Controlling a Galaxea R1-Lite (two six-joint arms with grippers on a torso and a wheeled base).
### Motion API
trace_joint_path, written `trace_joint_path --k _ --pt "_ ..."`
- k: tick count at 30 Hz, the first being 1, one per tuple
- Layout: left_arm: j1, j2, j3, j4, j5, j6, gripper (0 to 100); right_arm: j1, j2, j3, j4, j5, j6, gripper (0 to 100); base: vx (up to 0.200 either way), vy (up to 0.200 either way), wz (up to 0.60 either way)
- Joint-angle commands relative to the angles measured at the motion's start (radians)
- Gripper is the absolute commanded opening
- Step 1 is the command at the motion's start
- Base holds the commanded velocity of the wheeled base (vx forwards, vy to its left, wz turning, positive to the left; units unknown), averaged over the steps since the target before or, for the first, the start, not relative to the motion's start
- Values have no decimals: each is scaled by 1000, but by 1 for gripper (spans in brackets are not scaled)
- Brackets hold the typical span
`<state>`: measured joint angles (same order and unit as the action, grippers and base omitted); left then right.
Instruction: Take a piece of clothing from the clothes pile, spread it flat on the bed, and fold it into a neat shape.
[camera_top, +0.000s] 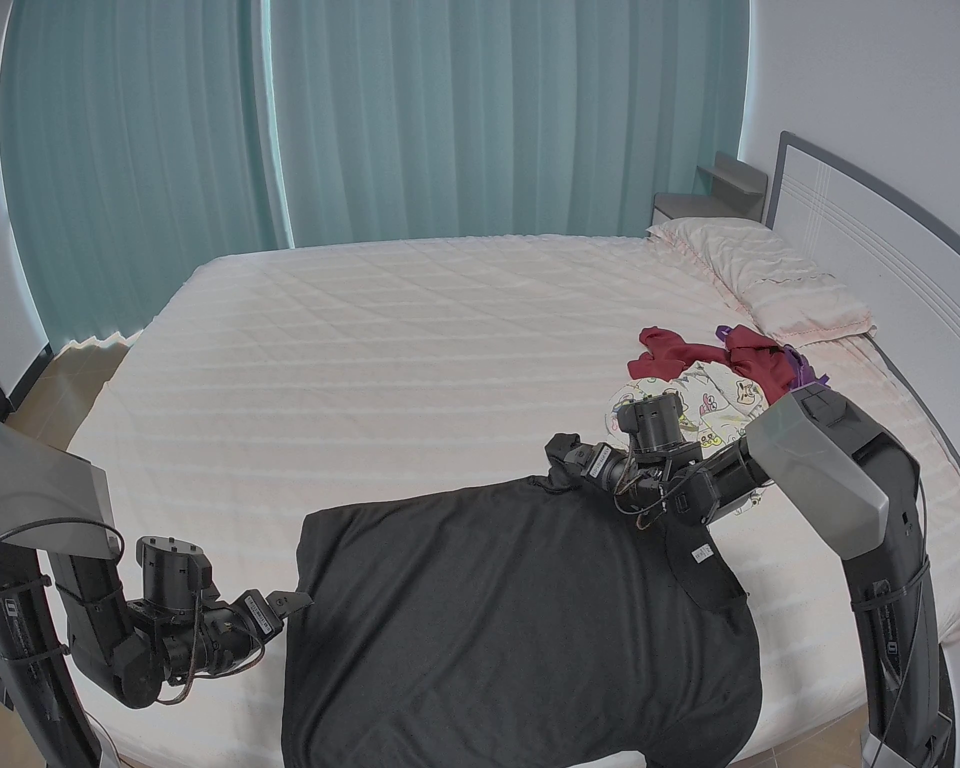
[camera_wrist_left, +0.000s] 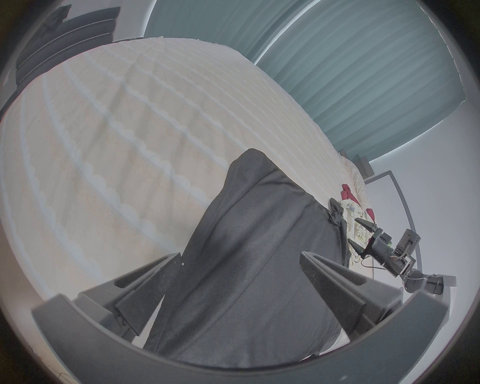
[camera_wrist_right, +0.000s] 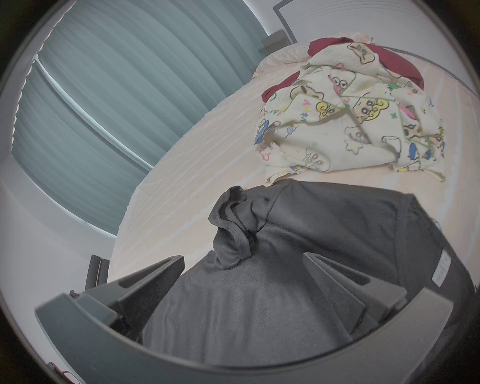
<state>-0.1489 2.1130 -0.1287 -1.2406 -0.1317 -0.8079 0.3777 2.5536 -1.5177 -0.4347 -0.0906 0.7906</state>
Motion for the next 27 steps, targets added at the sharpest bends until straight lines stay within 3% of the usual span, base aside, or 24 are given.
trace_joint_path --k 1,11,19,23,27 --pt "0 -2 1 0 -5 -4 100 14 82 -82 24 2 -1 100 0 0 0" --pt "2 -1 3 0 -5 -8 100 15 152 -208 25 -3 1 100 0 0 0" --pt "2 -1 3 0 -3 -16 100 15 148 -214 39 -4 -2 100 0 0 0" --pt "12 -5 -25 -2 0 -19 100 -33 65 -173 39 -11 -22 100 0 0 0" --pt "40 -42 -131 35 15 -37 100 -103 -101 25 24 9 -117 100 0 0 0"
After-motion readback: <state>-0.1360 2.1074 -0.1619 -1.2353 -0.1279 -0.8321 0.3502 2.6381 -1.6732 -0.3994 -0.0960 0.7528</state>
